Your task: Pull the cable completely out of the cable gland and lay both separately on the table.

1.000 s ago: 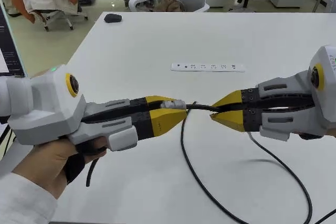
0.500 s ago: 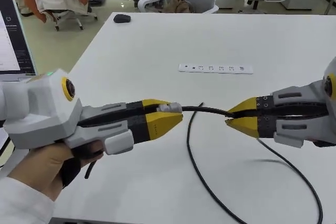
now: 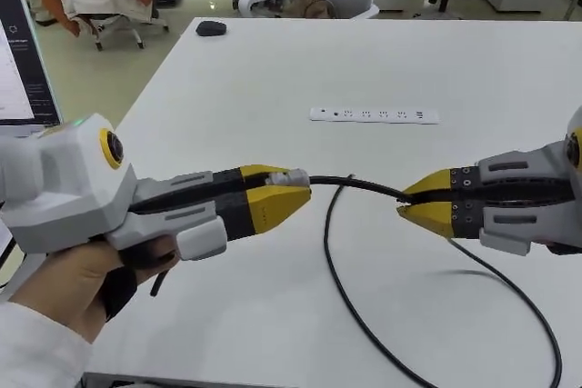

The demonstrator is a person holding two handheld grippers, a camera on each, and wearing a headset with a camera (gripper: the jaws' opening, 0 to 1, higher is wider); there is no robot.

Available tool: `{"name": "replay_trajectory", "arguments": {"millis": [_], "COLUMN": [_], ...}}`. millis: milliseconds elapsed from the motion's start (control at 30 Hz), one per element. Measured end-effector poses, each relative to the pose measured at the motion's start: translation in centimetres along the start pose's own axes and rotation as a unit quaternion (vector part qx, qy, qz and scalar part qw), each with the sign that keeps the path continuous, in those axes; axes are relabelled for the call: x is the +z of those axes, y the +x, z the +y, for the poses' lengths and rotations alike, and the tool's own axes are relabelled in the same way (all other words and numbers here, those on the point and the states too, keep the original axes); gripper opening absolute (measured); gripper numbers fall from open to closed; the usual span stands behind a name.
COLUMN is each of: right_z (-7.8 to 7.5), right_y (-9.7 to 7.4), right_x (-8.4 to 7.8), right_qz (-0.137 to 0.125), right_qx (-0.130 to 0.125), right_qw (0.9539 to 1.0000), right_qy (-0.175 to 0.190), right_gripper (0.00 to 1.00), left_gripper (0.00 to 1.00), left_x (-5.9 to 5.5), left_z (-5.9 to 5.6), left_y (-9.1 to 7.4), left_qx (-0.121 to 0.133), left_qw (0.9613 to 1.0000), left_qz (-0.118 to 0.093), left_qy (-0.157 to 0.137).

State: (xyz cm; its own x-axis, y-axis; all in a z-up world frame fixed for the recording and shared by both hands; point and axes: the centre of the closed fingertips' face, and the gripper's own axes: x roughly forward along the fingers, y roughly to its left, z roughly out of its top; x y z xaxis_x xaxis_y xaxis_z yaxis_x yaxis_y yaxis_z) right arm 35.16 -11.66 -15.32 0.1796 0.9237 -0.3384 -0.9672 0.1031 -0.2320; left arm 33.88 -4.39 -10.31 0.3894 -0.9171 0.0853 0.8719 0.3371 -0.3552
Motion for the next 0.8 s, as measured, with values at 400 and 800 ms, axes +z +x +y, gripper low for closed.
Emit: {"name": "replay_trajectory", "arguments": {"millis": [400, 800], "right_z": [-0.4, 1.0], "right_y": [0.3, 3.3], "right_x": [2.1, 6.1], "right_qz": [-0.037, -0.060], "right_qx": [-0.005, 0.040], "right_qw": [0.9993, 0.9960], "right_qy": [0.007, -0.053], "right_gripper": [0.16, 0.21], "left_gripper": [0.17, 0.17], "left_x": [-0.1, -0.2], "left_z": [0.2, -0.1], "left_y": [0.1, 0.6], "left_qx": [0.006, -0.003], "left_qw": [1.0000, 1.0000], "left_qz": [0.000, 0.002], "left_qy": [-0.003, -0.002]}}
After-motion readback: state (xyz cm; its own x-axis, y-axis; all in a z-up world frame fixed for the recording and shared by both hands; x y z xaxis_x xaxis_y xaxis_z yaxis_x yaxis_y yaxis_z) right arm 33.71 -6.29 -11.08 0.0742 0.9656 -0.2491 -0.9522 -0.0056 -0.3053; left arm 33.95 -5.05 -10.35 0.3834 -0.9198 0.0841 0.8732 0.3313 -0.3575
